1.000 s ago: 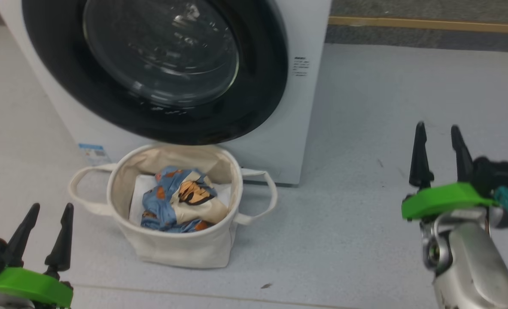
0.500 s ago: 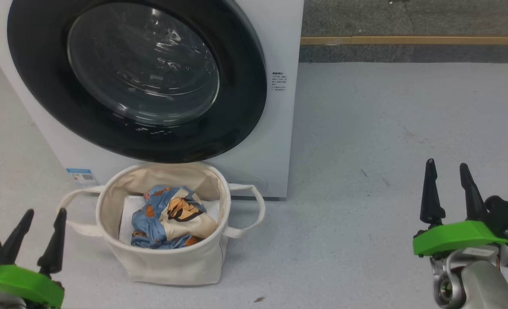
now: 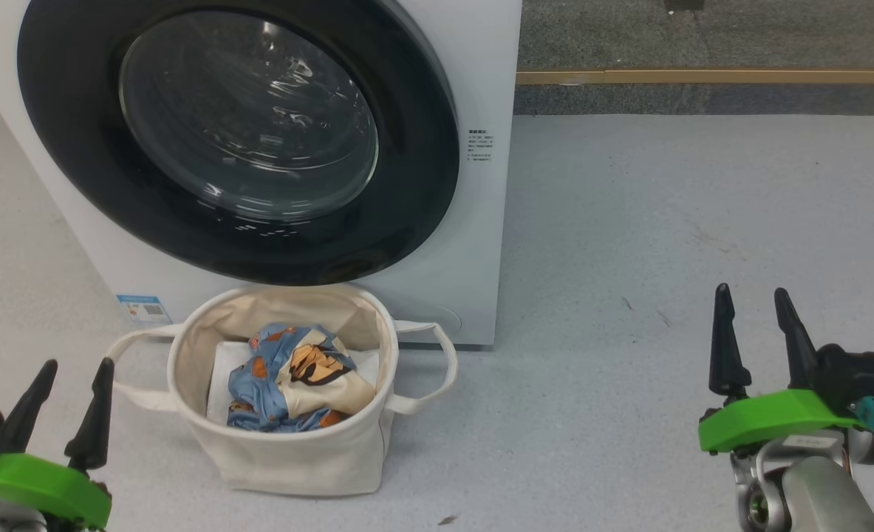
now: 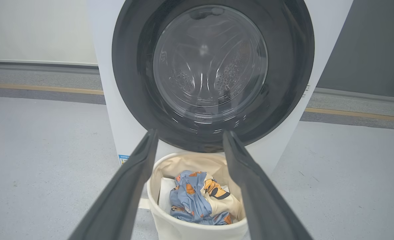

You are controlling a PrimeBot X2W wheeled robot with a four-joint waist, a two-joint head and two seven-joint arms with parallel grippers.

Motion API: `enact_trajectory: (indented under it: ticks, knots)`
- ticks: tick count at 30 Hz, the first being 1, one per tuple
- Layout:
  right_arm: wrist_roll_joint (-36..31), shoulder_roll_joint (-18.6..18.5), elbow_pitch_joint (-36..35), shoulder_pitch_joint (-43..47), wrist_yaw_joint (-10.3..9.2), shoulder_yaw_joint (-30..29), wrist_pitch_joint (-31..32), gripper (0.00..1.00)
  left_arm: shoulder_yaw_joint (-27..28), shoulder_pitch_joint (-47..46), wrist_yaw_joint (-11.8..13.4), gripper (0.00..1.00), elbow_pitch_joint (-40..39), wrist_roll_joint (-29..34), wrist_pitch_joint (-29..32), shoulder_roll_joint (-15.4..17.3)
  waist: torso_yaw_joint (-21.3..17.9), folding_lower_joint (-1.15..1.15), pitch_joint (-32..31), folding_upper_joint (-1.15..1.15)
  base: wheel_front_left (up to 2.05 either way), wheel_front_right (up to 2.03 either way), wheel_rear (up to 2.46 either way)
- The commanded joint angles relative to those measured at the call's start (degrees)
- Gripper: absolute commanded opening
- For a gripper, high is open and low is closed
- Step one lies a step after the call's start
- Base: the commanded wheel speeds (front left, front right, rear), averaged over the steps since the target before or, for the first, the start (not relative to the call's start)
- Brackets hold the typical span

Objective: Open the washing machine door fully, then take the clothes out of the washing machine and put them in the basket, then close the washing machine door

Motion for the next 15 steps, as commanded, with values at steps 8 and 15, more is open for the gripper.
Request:
enact_trajectory:
  ticks: [8, 15]
  knots:
    - [-0.6, -0.6, -0.6, -1.4, -0.01, 1.8, -0.3, 1.00, 0.9, -3.0, -0.3, 1.00, -1.3, 0.6, -0.7, 3.8, 0.2, 0.00, -0.2, 0.00, 0.00, 0.00, 0.00]
    - [-0.6, -0.7, 0.1, -1.6, -0.01, 2.2, -0.3, 1.00, 0.8, -3.3, -0.3, 1.00, -1.5, 0.7, -0.7, 4.0, 0.2, 0.00, -0.3, 0.00, 0.00, 0.00, 0.00]
